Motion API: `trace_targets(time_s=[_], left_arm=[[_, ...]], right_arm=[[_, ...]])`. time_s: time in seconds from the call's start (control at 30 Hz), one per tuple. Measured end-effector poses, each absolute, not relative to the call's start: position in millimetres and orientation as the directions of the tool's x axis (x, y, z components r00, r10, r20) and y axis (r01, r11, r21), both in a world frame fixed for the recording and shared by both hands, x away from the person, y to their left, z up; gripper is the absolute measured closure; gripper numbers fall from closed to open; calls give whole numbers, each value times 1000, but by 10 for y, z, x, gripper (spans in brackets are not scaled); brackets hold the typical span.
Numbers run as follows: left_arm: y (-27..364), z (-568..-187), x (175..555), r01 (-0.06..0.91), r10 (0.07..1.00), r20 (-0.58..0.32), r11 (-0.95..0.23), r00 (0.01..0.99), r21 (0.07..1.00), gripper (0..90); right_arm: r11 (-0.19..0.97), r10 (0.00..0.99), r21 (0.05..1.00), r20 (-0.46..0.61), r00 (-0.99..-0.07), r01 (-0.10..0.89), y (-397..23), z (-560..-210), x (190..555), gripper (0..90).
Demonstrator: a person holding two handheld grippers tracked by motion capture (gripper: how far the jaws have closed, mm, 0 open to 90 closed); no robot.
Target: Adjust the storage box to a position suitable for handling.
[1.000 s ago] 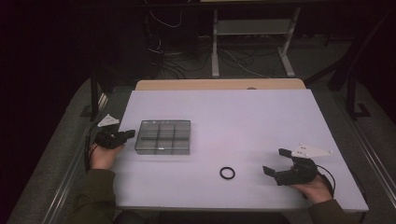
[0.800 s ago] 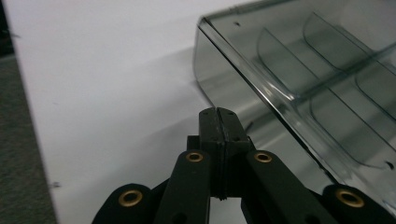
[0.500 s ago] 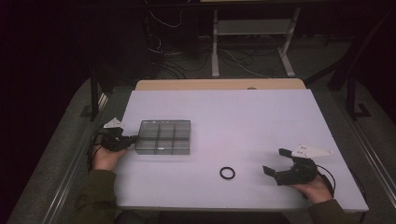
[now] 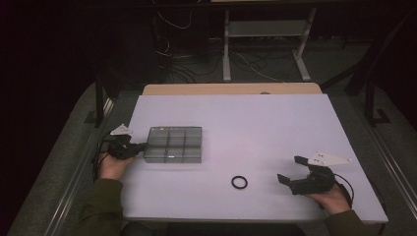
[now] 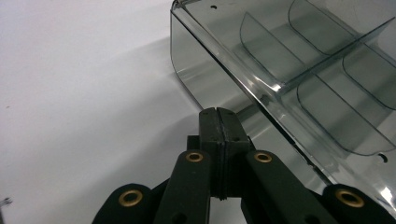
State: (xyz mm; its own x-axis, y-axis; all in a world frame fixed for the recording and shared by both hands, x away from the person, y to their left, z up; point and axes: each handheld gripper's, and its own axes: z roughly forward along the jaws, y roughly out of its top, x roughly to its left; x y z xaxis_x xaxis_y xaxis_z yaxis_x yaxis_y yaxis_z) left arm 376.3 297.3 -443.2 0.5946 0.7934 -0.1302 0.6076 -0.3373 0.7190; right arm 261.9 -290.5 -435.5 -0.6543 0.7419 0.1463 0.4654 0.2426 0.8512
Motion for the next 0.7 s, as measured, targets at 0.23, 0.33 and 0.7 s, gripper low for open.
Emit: trace_targets(time_s=[0.23, 0.33, 0.7], left_arm=[[2903, -4431, 3764, 600, 782, -126, -352, 610, 719, 889], [2879, -4431, 3764, 597, 778, -127, -354, 615, 720, 888], [2799, -4423, 3765, 589, 762, -142, -352, 631, 727, 888]], right_arm=[[245, 742, 850, 145, -655, 466, -2901, -4356, 2619, 32], [248, 741, 850, 143, -656, 465, -2899, -4357, 2620, 32], [248, 741, 849, 144, -656, 466, -2898, -4360, 2621, 32]])
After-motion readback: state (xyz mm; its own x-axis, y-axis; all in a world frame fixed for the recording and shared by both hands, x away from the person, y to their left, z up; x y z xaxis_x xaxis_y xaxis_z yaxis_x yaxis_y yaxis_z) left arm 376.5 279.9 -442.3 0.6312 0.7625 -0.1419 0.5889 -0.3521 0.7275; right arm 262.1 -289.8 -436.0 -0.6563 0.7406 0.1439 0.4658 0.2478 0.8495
